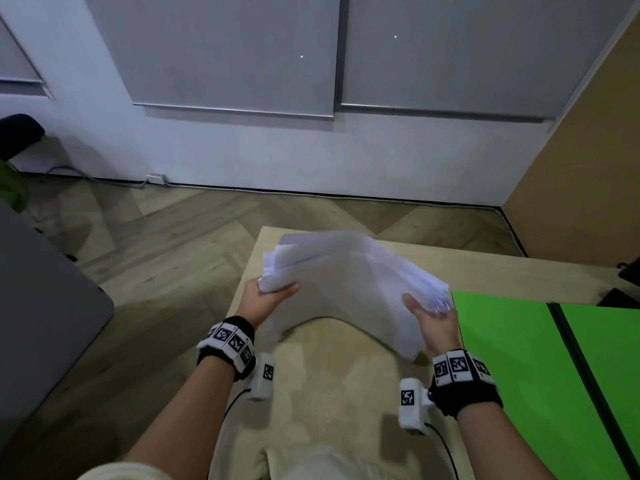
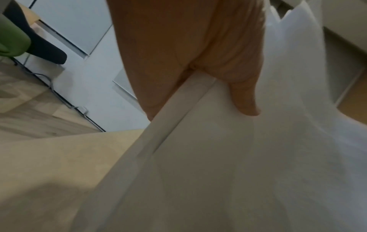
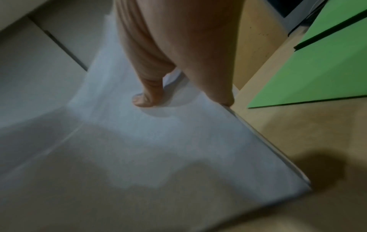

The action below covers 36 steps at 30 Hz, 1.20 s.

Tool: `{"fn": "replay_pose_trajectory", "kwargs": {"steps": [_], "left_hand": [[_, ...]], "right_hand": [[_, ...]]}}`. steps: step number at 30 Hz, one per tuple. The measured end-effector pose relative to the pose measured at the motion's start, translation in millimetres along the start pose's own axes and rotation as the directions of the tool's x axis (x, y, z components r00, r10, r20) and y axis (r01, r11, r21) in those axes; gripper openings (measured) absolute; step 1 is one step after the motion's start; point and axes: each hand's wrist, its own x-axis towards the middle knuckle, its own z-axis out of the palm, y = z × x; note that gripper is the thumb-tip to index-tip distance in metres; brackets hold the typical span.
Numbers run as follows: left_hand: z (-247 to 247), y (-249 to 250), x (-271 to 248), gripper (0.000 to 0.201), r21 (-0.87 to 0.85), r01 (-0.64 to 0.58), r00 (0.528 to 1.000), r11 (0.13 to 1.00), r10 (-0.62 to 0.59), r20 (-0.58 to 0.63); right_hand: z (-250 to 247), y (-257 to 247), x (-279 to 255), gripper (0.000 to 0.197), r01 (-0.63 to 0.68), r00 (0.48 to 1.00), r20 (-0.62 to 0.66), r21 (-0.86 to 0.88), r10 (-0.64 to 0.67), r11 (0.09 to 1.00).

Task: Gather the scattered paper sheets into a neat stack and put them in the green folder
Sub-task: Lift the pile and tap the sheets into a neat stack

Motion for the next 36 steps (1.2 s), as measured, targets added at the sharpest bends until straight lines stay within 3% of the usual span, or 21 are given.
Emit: {"fn": "replay_pose_trajectory", "kwargs": {"steps": [3,5,8,10,12,16,19,23,26,31,36], "left_hand": [[1.8,9.4,0.3,0.031,-0.069,-0.088,0.995,0.994,0.084,-0.059],[-0.4,10.0,1.0,0.030,-0.096,-0.137,0.987,0.986,0.128,-0.094],[2.8,4.4,1.9,0.051,-0.119,-0.099,0.986,0.988,0.081,-0.147],[10.2,4.0,1.9,0.056,-0.135,-0.097,0.977,0.986,0.068,-0.201],[19.4,7.7,2.6,0.062,-0.184,-0.115,0.961,0.976,0.062,-0.271],[38.2,25.3,3.8,0.066,-0.142,-0.166,0.888,0.976,0.085,-0.453],[51.1,36.3,0.9,0.079,-0.118,-0.147,0.844,0.982,0.063,-0.532],[53.4,35.1,7.6,0.079,-0.062,-0.143,0.811,0.988,0.081,-0.579],[53.7,37.0,10.1,0.080,-0.044,-0.156,0.816,0.987,0.103,-0.568],[61.6,47.5,5.9,0.075,-0.019,-0.091,0.791,0.996,0.060,-0.609],[66.8,52.9,2.9,0.086,-0.033,-0.037,0.770,0.999,0.007,-0.638]], "right_hand": [[-1.9,-27.4,-9.4,0.029,0.226,0.965,0.143,-0.028,-0.220,0.974],[-5.6,-40.7,-10.1,0.022,0.287,0.936,0.212,0.007,-0.282,0.958],[-2.8,-36.7,-8.9,0.042,0.225,0.948,0.214,0.076,-0.236,0.971],[0.9,-24.5,-7.6,0.067,0.188,0.970,0.144,0.065,-0.195,0.980],[4.2,-18.0,-5.3,0.074,0.133,0.988,0.063,0.145,-0.143,0.981],[10.7,-21.1,-4.7,0.060,0.083,0.996,0.023,0.182,-0.089,0.980],[12.8,-21.9,-4.9,0.036,0.078,0.996,-0.064,0.234,-0.065,0.969],[11.7,-20.3,-0.5,0.021,0.138,0.984,-0.145,0.214,-0.108,0.967],[9.0,-20.7,-0.2,0.013,0.178,0.983,-0.076,0.204,-0.166,0.963],[0.6,-4.2,-6.0,0.047,0.208,0.975,0.049,0.125,-0.216,0.970],[-10.6,5.4,-3.4,0.044,0.186,0.972,0.140,0.015,-0.187,0.982]]}}
